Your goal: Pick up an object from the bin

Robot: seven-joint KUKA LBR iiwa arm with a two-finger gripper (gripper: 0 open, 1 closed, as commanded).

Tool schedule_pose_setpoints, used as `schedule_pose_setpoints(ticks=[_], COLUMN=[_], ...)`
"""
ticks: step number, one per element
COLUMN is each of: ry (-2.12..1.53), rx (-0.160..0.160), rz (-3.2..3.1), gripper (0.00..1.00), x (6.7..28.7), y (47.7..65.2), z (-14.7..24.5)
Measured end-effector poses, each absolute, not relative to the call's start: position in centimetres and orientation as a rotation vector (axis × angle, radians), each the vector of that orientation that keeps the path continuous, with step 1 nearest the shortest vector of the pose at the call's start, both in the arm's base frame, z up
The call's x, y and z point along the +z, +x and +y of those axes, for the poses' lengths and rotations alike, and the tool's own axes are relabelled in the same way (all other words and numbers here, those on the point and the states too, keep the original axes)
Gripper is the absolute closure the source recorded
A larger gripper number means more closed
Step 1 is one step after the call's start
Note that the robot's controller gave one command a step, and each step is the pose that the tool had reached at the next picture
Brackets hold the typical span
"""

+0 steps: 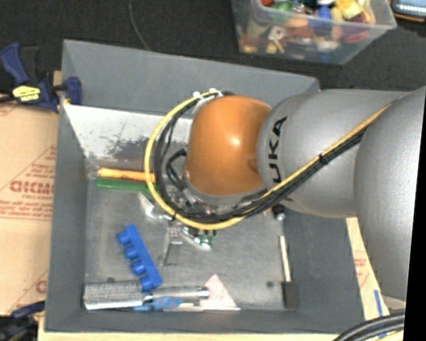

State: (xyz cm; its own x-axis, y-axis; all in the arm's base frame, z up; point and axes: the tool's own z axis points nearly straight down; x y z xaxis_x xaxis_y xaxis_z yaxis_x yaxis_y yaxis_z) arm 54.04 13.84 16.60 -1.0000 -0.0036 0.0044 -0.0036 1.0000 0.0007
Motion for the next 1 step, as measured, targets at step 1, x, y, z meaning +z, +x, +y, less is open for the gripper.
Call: schedule_pose_setpoints(ticks=[1], ry=[-0.001], rx=[-0.002], rz=[-3.143], gripper=[0.00], x=[16.93], y=[54.16], z=[13.78])
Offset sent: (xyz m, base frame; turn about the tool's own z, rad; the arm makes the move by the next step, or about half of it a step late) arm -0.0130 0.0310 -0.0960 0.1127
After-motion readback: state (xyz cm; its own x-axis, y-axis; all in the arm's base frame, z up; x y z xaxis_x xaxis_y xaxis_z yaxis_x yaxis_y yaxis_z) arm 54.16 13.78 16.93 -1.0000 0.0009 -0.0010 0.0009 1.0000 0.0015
